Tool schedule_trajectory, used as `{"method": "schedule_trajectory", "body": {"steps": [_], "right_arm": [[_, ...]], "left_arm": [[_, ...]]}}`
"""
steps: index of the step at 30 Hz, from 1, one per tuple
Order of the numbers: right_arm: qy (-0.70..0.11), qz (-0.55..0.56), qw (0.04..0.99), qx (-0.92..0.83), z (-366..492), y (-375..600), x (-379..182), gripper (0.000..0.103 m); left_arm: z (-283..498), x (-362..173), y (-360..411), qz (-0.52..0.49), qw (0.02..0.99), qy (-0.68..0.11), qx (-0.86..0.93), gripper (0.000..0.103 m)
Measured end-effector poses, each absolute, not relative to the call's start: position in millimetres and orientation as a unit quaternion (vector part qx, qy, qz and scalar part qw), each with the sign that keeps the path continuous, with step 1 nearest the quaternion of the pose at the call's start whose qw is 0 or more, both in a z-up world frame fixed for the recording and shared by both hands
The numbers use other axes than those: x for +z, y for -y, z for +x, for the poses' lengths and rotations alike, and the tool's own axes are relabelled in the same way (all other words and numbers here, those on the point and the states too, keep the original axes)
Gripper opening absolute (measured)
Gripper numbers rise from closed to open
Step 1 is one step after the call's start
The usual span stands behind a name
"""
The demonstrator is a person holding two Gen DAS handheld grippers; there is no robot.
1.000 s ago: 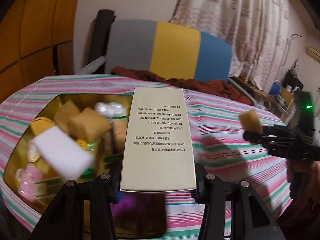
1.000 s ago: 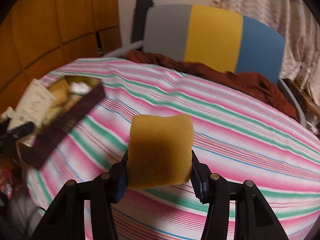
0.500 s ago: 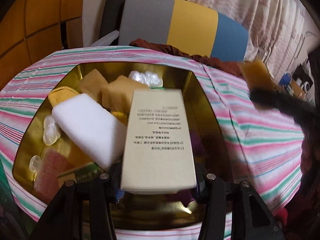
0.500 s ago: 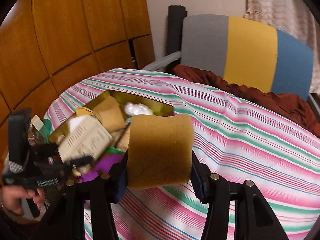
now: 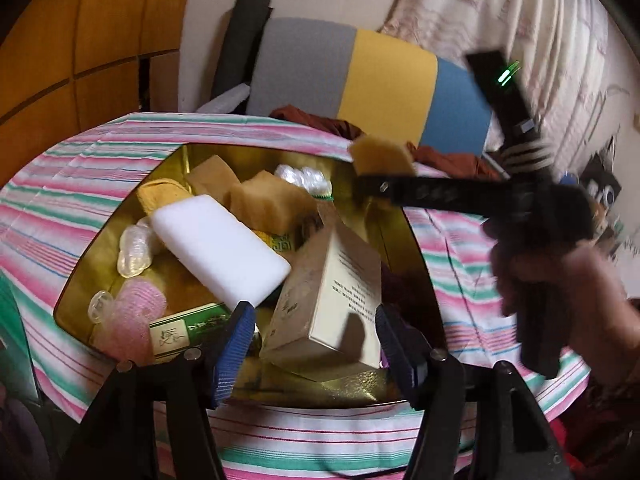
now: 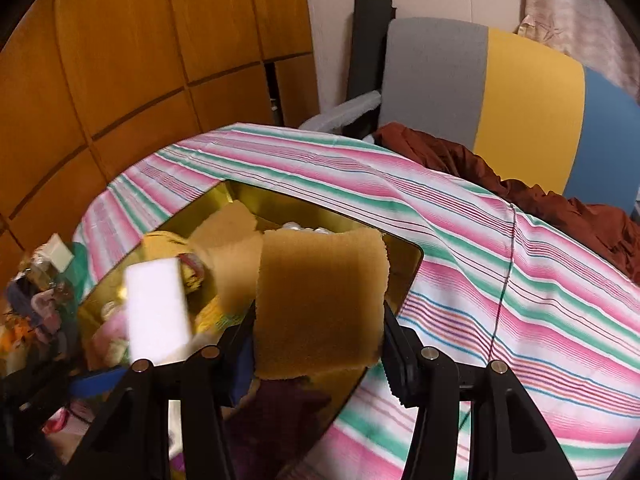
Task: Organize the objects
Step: 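Open both grippers over the gold tray to drop the cream box and sponge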
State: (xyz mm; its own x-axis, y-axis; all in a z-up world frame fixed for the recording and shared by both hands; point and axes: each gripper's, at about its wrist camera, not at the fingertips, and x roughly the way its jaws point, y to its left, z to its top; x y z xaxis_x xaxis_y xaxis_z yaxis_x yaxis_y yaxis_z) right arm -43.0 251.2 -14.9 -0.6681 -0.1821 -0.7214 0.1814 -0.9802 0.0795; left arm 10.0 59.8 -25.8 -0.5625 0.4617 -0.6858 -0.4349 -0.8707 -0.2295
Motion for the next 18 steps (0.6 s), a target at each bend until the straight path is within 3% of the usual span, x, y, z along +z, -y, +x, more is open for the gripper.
{"method": "schedule_trajectory", "body": {"steps": [6,10,14,18], "right_arm": [[-0.003,0.415,0.069,-0.907,-67,-250,-33,0.057],[0.0,0.402,0.047,-0.914,-61,-256,-30,0.094],[0.011,0.39,0.046,-0.919,-44,-262,-20,0.102],[0.037,0.385,0.042,-0.921,-23,-264,-11,0.103]], "left_arm": [[11,-14,-52,-0.378,0.227,0.035,0.897,0.064],[9,-10,-48,-0.374,0.2,0.043,0.904,0.063],[10,-7,-48,-0.375,0.167,0.034,0.911,0.064],[13,-1,-49,-0.363,0.125,0.002,0.923,0.063]]}}
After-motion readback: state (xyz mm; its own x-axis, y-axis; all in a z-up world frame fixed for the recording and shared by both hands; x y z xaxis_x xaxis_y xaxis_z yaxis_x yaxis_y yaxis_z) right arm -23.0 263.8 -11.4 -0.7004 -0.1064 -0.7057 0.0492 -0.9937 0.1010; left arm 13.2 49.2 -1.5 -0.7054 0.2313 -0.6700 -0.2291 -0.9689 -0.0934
